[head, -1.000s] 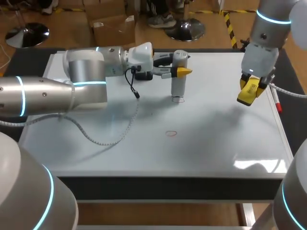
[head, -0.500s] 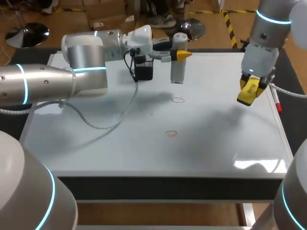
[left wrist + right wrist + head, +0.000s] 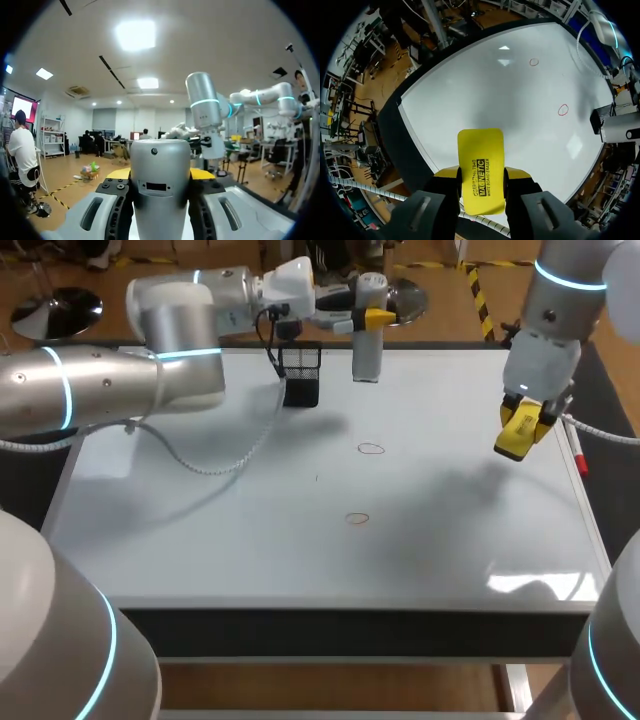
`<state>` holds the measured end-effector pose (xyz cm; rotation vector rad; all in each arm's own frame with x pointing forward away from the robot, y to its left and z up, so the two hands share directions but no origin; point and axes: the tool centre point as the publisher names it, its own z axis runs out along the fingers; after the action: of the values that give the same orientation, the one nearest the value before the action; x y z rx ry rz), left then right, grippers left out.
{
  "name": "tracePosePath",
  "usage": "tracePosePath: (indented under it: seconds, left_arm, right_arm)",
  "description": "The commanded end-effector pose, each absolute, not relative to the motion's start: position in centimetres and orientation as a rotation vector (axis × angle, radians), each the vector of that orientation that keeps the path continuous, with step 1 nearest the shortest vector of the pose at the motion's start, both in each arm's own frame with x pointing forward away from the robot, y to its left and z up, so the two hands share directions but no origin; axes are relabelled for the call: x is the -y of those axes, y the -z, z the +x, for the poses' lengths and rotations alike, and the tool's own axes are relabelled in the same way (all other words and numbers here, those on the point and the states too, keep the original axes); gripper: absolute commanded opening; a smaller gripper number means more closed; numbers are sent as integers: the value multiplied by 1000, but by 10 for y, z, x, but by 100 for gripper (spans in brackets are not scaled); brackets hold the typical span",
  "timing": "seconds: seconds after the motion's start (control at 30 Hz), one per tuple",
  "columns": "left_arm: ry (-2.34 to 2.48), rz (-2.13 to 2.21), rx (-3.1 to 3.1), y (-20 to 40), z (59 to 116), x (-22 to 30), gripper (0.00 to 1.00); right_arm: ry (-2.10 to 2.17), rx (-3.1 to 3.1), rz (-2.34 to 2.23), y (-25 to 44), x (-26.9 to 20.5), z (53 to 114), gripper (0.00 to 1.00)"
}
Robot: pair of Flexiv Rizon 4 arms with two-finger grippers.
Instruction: Pick up the inspection probe, press it on each red-marked spot on the whiteboard one by one, put down the probe, pick up the eraser, and wipe off all the red marks.
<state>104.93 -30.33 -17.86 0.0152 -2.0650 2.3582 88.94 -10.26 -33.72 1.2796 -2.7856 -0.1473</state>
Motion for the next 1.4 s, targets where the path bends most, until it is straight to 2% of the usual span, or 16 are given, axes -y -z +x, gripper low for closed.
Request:
tracePosePath:
  seconds: [0.03,0.77,1.4]
  left_arm:
    - [-2323,-8,2063,176,1070,311,0]
    - [-2364,37,2079,184,1115,317,0]
    - [-2359,40,2074,186,1117,316,0]
  right_arm:
    - [142,2783,1281,337,103,890,0]
    - [142,2783,1281,337,103,890,0]
    - [142,2783,1281,337,103,890,0]
